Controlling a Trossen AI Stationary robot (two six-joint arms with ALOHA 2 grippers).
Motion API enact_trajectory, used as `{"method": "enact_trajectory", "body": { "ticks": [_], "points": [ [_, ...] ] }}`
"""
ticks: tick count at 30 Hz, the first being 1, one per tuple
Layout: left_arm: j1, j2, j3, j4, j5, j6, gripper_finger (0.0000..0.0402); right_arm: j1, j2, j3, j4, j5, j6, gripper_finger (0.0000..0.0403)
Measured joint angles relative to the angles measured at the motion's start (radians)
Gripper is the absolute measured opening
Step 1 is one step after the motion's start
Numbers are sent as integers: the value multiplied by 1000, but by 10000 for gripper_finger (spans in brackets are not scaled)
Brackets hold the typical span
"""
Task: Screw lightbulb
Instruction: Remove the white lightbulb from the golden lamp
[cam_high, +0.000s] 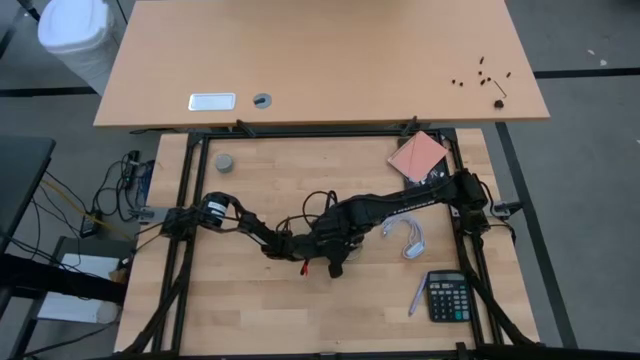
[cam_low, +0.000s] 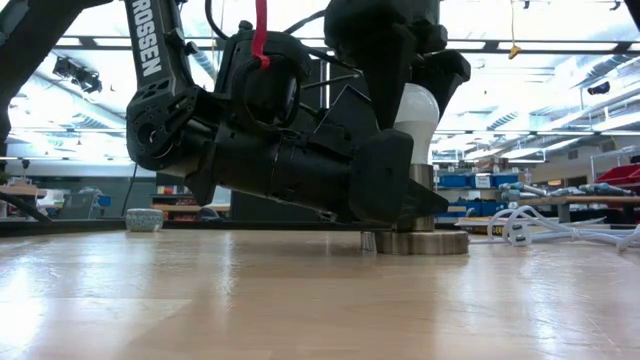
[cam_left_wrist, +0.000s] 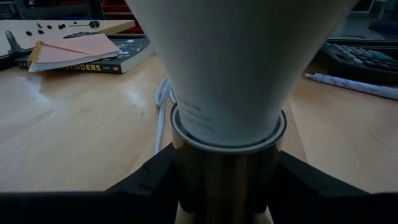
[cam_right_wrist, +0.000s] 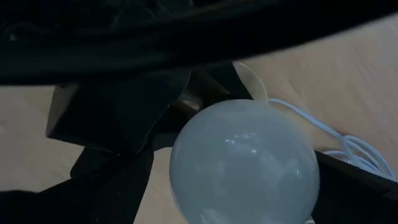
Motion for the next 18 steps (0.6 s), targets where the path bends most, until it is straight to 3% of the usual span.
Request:
{"method": "enact_trajectory", "body": {
  "ticks": [18],
  "points": [
    [1,0,0,0,-5,1,189,-16,0,-7,-15,66,-122,375]
  ]
}}
